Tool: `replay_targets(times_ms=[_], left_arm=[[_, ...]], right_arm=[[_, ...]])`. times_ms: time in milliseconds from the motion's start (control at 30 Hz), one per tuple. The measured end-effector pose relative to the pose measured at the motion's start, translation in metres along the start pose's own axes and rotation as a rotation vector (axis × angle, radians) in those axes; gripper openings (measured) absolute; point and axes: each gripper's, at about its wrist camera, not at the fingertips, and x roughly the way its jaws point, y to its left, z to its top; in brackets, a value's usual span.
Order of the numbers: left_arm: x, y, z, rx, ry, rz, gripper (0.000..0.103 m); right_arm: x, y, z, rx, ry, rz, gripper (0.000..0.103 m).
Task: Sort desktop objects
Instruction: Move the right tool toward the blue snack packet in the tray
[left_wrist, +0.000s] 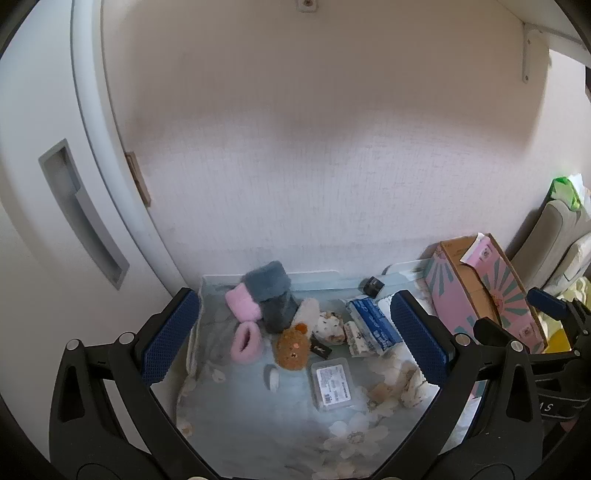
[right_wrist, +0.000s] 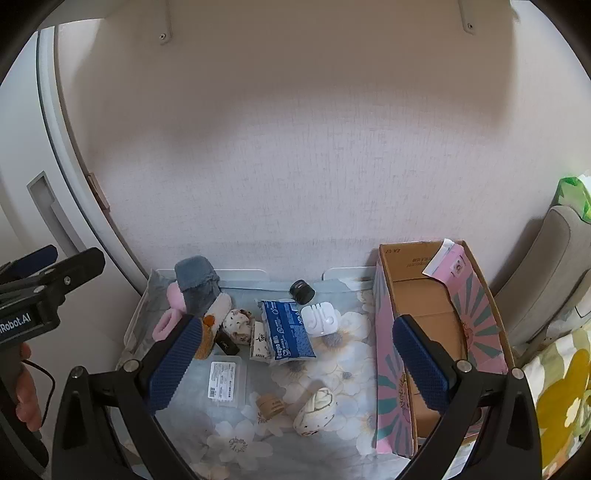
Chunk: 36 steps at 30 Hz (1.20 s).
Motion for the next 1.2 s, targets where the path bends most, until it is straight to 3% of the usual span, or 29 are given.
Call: replay_targets(times_ms=[433,833,1000,1200], left_arm=[[0.018,0.013,-0.009,-0.035,0.048,-0.002,0.103],[0.026,0.045,-0.005,-0.091,0.035,-0.014,0.103],[0.039,0.055,-0.026,-0.095,0.073,-0.027,0.103],[0.091,0.06,-0.082,-0.127,0.224,-0.046,0.102]], right_arm=[[0.016,0.007,-0.002,-0.013,0.048,0.02,0.103],[0.031,-0.003,0.007,0.0,0.067,0.047,0.103],[0.053,-0.009,0.013,-0.002,0.123,0.119,0.103],[0.127,-0.009,0.008,0.024,0.287,0.232,0.103]])
